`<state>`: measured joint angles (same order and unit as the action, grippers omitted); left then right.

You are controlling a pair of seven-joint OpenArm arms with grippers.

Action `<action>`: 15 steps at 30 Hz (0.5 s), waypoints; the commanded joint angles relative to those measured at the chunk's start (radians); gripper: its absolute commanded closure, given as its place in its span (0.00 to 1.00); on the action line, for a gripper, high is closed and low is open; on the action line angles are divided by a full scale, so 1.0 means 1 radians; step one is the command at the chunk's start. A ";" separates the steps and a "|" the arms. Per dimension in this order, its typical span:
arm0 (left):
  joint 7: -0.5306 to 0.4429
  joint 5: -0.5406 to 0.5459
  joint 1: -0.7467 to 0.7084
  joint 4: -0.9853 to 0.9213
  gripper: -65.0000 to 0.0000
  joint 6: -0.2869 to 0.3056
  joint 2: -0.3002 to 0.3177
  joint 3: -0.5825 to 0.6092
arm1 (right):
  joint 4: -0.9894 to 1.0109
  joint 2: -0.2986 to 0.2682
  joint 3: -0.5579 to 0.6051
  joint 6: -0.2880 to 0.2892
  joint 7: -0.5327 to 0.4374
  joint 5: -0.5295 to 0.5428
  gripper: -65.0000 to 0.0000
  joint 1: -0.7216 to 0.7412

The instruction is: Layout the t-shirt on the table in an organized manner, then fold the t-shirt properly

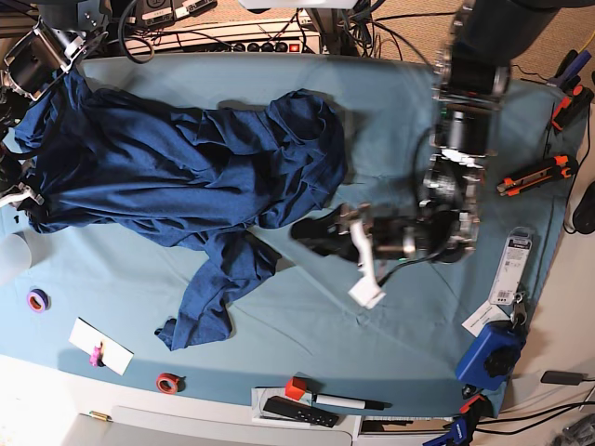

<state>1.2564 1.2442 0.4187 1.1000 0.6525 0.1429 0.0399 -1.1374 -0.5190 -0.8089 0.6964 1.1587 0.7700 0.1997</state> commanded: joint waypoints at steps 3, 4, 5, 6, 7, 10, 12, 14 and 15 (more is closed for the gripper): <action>0.140 0.159 0.025 0.015 0.49 0.043 0.031 -0.003 | -0.014 -0.027 -0.003 0.002 -0.028 0.023 1.00 0.019; 0.140 0.175 0.021 0.015 0.49 0.046 0.035 -0.003 | -0.014 -0.027 -0.003 0.002 -0.031 0.023 1.00 0.019; 0.140 0.189 0.013 0.015 0.49 0.046 0.038 -0.003 | -0.014 -0.027 -0.003 0.002 -0.032 0.022 1.00 0.019; 0.140 0.206 0.003 0.015 0.49 0.046 0.038 -0.003 | -0.014 -0.027 -0.003 0.002 -0.032 0.023 1.00 0.019; 0.140 0.224 -0.008 0.015 0.49 0.046 0.037 -0.003 | -0.014 -0.027 -0.003 0.002 -0.031 0.023 1.00 0.019; 0.140 0.239 -0.040 0.015 0.49 0.046 0.037 0.028 | -0.014 -0.027 -0.003 0.002 -0.030 0.022 1.00 0.019; 0.140 0.239 -0.056 0.015 0.49 0.046 0.037 0.068 | -0.014 -0.027 -0.003 0.002 -0.030 0.022 1.00 0.019; 0.140 0.239 -0.060 0.015 0.49 0.046 0.038 0.123 | -0.014 -0.027 -0.003 0.002 -0.030 0.022 1.00 0.019; 0.140 0.239 -0.058 0.015 0.49 0.046 0.039 0.153 | -0.014 -0.027 -0.003 0.002 -0.030 0.022 1.00 0.019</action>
<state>1.4044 1.4509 0.3309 1.0996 0.6971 0.1791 0.1993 -1.1370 -0.5156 -0.8089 0.6964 1.1515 0.7681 0.1997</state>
